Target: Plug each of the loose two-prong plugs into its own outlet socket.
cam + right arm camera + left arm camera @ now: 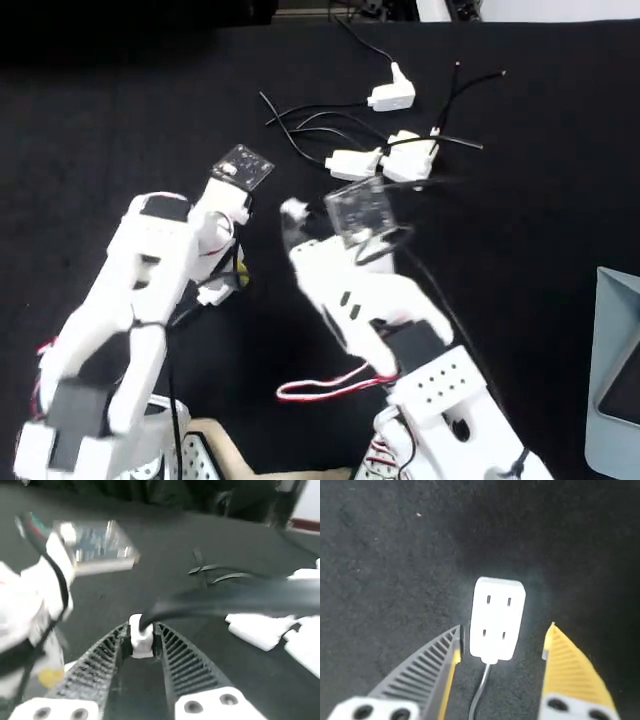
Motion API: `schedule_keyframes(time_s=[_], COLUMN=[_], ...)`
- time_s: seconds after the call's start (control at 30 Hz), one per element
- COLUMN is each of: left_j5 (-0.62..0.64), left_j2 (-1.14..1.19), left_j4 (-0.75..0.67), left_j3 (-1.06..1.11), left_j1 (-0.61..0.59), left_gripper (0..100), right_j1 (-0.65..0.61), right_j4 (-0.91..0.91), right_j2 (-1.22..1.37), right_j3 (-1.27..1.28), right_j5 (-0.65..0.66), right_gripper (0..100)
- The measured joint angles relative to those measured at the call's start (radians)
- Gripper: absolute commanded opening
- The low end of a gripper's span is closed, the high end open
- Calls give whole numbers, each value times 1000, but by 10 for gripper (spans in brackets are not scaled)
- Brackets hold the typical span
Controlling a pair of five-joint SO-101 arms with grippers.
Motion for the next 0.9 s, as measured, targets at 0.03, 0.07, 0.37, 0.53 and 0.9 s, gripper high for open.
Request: schedule_keyframes(time_s=[0.03,0.07,0.37,0.53,0.9], left_j5=[0,5,196,273,331], left_j2=[-38,-78,-460,-629,-710], left_j4=[0,0,-66,-74,-133], left_j3=[23,46,281,387,453], left_j1=[0,-5,-264,-394,-430], left_gripper=[263,263,263,263,263], right_j1=[-20,-38,-87,-149,-190], right_j4=[15,28,37,43,44], right_j2=[23,49,451,666,864], right_j3=[-2,-3,-235,-370,-479], right_j5=[11,20,100,155,166], right_gripper=[11,11,11,11,11])
